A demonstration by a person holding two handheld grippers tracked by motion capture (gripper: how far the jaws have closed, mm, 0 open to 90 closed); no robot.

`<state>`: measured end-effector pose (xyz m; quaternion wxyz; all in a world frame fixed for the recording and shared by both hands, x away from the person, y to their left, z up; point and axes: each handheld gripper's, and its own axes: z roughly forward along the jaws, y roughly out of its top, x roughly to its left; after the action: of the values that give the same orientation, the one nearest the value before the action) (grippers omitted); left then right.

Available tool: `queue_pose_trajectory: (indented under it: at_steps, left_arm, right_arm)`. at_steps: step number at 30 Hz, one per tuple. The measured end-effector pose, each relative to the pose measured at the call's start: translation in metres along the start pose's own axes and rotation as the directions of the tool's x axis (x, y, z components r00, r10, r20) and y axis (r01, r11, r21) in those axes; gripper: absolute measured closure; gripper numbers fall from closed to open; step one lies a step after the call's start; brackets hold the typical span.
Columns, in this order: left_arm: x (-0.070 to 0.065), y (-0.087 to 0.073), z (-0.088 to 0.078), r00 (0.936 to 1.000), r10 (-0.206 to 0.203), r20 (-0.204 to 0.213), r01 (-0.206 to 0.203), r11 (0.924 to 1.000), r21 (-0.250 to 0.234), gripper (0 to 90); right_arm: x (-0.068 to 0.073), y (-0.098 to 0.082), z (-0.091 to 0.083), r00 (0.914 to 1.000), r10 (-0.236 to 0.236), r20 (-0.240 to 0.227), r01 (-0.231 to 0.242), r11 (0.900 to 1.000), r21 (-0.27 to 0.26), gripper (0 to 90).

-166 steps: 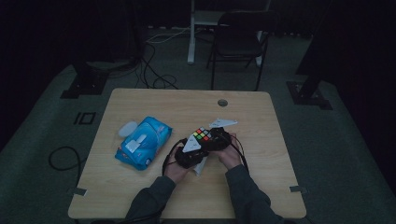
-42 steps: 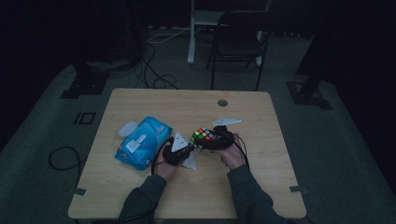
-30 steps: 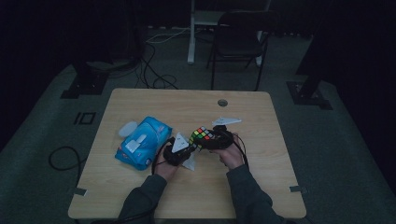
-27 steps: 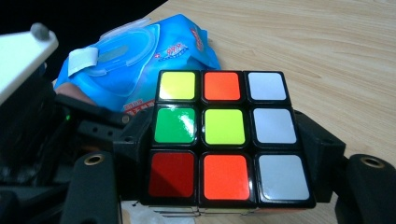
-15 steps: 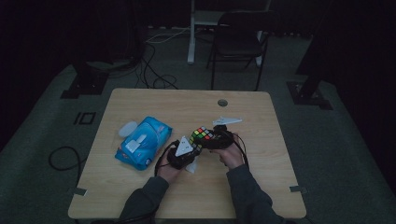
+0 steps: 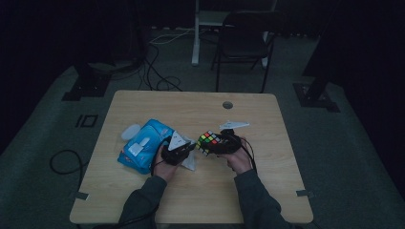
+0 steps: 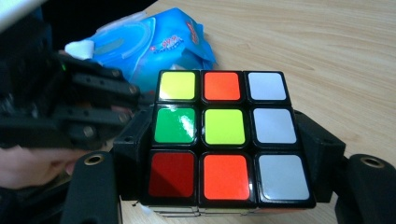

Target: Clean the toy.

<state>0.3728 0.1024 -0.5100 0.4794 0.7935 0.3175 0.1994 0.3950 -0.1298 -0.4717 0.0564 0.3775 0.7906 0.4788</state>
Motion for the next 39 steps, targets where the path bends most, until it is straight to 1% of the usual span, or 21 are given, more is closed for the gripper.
queue_pose_trajectory:
  at_steps: [4, 7, 9, 16, 20, 27, 28, 31, 32, 39]
  left_arm:
    - [0.004, 0.004, -0.002, 1.0, -0.007, -0.003, 0.007, 1.0, 0.0, 85.7]
    - [0.008, 0.006, -0.003, 0.9998, -0.014, 0.011, 0.014, 0.9999, 0.009, 85.6]
    - [0.009, 0.008, -0.003, 0.9997, -0.01, 0.024, 0.009, 0.9998, 0.02, 85.5]
    - [0.013, 0.012, -0.003, 0.9981, -0.018, 0.059, 0.016, 0.9992, 0.037, 85.3]
    - [0.015, 0.013, -0.003, 0.9973, -0.03, 0.067, 0.027, 0.9987, 0.044, 85.2]
    - [0.018, 0.017, -0.004, 0.9948, -0.047, 0.09, 0.044, 0.9983, 0.039, 85.0]
    - [0.018, 0.018, -0.004, 0.9948, -0.043, 0.092, 0.039, 0.9984, 0.04, 85.0]
    - [0.019, 0.02, -0.004, 0.994, -0.048, 0.098, 0.045, 0.9982, 0.039, 84.9]
    - [0.019, 0.02, -0.004, 0.9938, -0.048, 0.1, 0.044, 0.9983, 0.039, 84.6]
    - [0.019, 0.026, -0.004, 0.9926, -0.049, 0.111, 0.046, 0.9983, 0.036, 84.5]
  right_arm:
    - [0.0, -0.003, 0.001, 1.0, -0.007, -0.002, 0.007, 1.0, 0.009, 33.9]
    - [0.001, -0.005, 0.002, 0.9998, -0.017, -0.004, 0.018, 1.0, 0.014, 33.9]
    - [0.002, -0.006, 0.003, 0.9996, -0.028, -0.008, 0.029, 0.999, 0.016, 33.9]
    - [0.009, -0.01, 0.005, 0.9968, -0.078, -0.019, 0.079, 0.997, 0.023, 33.9]
    - [0.012, -0.012, 0.006, 0.9949, -0.098, -0.023, 0.099, 0.995, 0.022, 33.9]
    - [0.014, -0.017, 0.009, 0.993, -0.115, -0.026, 0.116, 0.993, 0.033, 33.9]
    - [0.015, -0.017, 0.009, 0.9925, -0.12, -0.026, 0.12, 0.992, 0.033, 33.9]
    - [0.015, -0.019, 0.01, 0.992, -0.123, -0.029, 0.124, 0.992, 0.035, 33.8]
    - [0.016, -0.02, 0.011, 0.9907, -0.133, -0.028, 0.134, 0.99, 0.039, 33.9]
    - [0.022, -0.023, 0.014, 0.9864, -0.158, -0.043, 0.16, 0.986, 0.044, 33.8]
